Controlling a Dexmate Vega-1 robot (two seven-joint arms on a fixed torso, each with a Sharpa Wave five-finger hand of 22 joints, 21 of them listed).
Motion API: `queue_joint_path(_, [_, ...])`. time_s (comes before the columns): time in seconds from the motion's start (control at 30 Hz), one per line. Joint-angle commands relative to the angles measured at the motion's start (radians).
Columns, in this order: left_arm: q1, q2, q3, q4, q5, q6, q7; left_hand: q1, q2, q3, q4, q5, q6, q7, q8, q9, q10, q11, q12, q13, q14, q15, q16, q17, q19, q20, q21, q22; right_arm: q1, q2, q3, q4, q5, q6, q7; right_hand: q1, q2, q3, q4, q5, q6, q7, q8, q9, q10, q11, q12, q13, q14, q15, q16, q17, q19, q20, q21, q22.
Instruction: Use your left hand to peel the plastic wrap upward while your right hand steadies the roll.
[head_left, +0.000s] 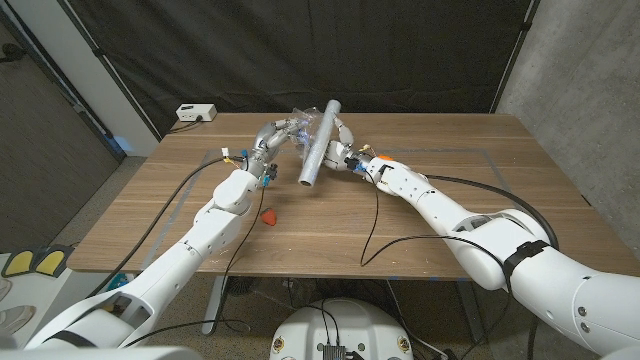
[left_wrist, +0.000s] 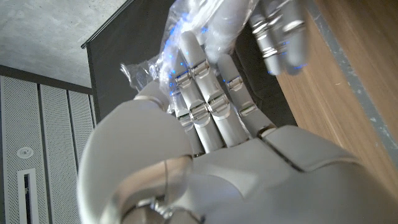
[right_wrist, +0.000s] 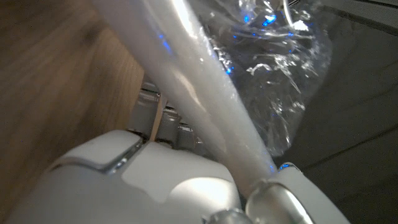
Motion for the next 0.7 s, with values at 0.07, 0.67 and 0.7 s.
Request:
queue_joint_path(0.07, [0.025, -0.01, -0.004, -0.054, 0.034, 0.012, 0.078, 0.003, 0.002, 0.007, -0.001, 0.005, 0.071, 0.074, 0.008, 0.008, 0.023, -0.038, 0.012, 0.01, 0.013, -0.005, -0.004, 0.006, 0.003, -0.03, 0.011, 0.002, -0.005, -0.024, -0.006, -0.045, 0.013, -0.051, -0.059, 0.006, -0.003, -0.002, -0.006, 0.01, -0.015, -0.009, 0.0, -0.001, -0.017, -0.004, 0.003, 0.0, -0.006, -0.006, -0.006, 0.001, 0.011, 0.0, 0.002, 0.005])
queue_joint_path(0.67, [0.036, -0.048, -0.014, -0.103, 0.091, -0.012, 0.175, 0.011, -0.004, 0.014, 0.001, 0.006, 0.071, 0.079, 0.01, 0.024, 0.023, -0.038, 0.03, 0.037, 0.019, -0.005, -0.005, 0.02, -0.003, -0.036, 0.038, -0.005, 0.011, -0.02, -0.008, -0.006, 0.011, -0.046, -0.062, -0.014, -0.019, -0.033, -0.011, 0.017, -0.032, -0.011, 0.007, -0.002, -0.031, 0.002, 0.008, -0.006, -0.026, 0.019, -0.011, -0.003, 0.033, 0.016, -0.009, 0.006])
queue_joint_path(0.7, [0.036, -0.05, -0.014, -0.104, 0.094, -0.015, 0.179, 0.011, -0.005, 0.014, 0.002, 0.006, 0.07, 0.077, 0.01, 0.025, 0.022, -0.038, 0.03, 0.038, 0.019, -0.005, -0.005, 0.021, -0.004, -0.035, 0.039, -0.005, 0.014, -0.022, -0.01, -0.006, 0.009, -0.051, -0.062, -0.02, -0.021, -0.039, -0.011, 0.018, -0.032, -0.019, 0.008, -0.002, -0.03, -0.002, 0.009, -0.007, -0.027, 0.018, -0.011, -0.004, 0.034, 0.017, -0.011, 0.006])
